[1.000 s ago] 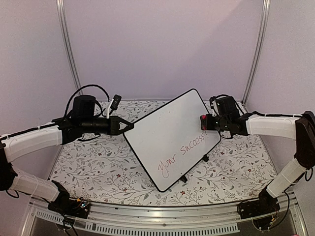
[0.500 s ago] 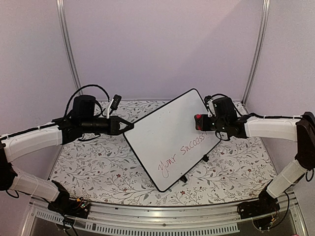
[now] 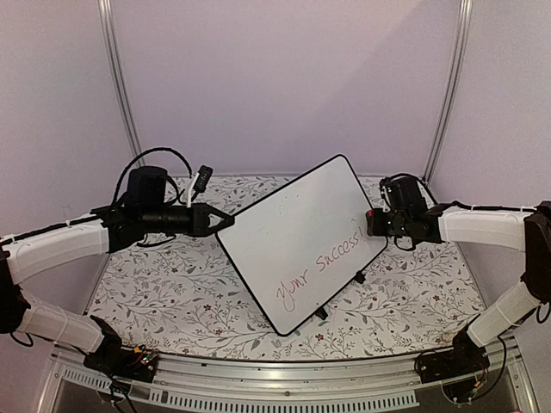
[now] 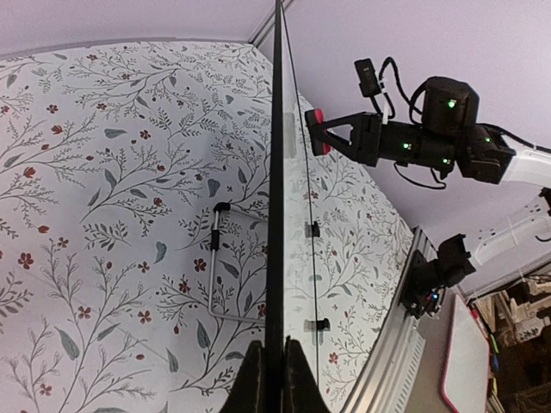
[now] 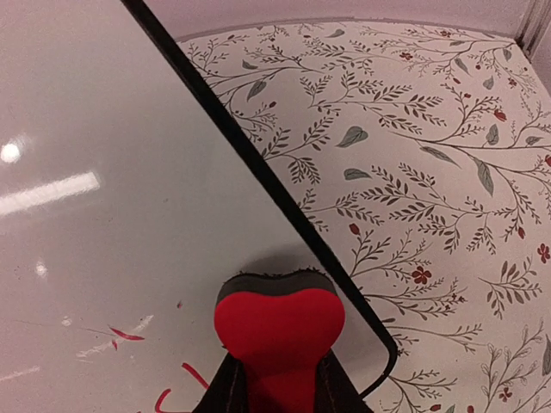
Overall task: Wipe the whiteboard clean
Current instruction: Erase the whiteboard on the whiteboard stand.
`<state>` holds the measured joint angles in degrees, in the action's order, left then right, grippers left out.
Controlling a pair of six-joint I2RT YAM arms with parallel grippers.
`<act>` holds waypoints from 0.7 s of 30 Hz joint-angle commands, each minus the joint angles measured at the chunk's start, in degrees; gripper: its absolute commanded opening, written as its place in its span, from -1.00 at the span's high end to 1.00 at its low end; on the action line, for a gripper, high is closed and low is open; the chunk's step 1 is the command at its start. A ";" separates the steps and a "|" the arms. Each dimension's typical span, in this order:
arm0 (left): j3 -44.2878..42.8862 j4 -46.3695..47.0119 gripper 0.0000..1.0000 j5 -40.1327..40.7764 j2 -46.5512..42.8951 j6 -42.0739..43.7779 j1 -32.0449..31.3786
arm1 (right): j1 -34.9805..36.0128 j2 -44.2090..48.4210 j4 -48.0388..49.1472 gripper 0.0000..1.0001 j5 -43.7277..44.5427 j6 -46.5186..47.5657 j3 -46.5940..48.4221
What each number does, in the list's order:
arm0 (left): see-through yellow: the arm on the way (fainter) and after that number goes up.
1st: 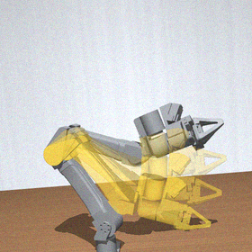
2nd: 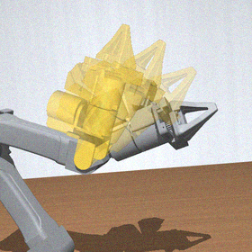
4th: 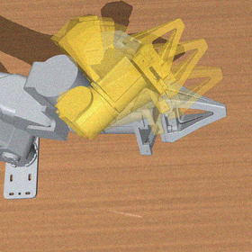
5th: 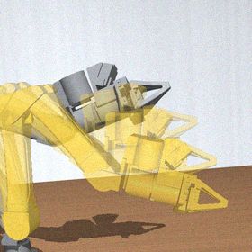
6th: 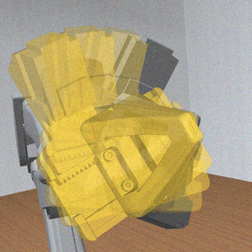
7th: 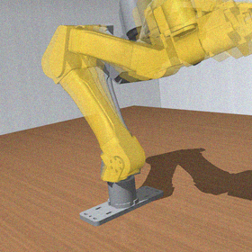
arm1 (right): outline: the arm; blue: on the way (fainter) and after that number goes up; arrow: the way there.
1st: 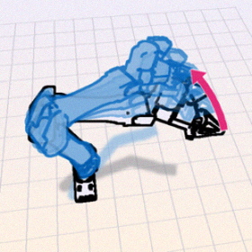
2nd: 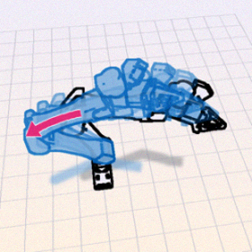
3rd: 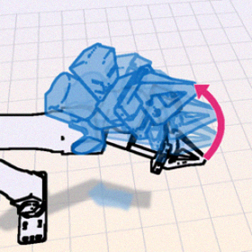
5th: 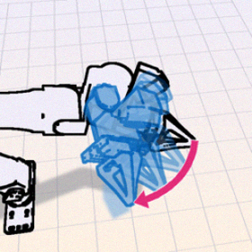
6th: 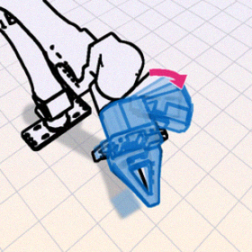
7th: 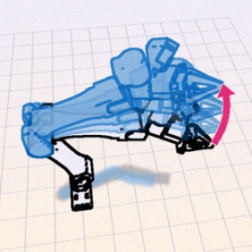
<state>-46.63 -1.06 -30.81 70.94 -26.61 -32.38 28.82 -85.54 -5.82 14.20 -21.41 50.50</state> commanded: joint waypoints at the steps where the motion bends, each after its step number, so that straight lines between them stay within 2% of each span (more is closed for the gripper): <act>1: 0.38 -1.49 1.00 -1.35 0.69 4.26 -1.02 | 0.36 0.71 1.41 0.56 -4.60 2.05 -1.68; 6: 0.33 -1.49 1.00 -1.01 0.91 4.37 -1.02 | 1.84 1.65 2.40 0.56 -6.97 4.98 -2.06; 11: 0.27 -1.48 1.00 -1.27 1.31 4.28 -1.04 | 1.97 0.79 -2.46 0.56 -8.40 8.21 1.12; 21: 0.26 -1.48 1.00 -1.04 1.36 4.34 -1.02 | 3.23 -1.50 -4.12 0.57 -11.60 9.48 4.51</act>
<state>-46.65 -0.93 -30.83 71.07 -26.59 -32.38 30.85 -85.69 -9.39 4.93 -13.41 52.86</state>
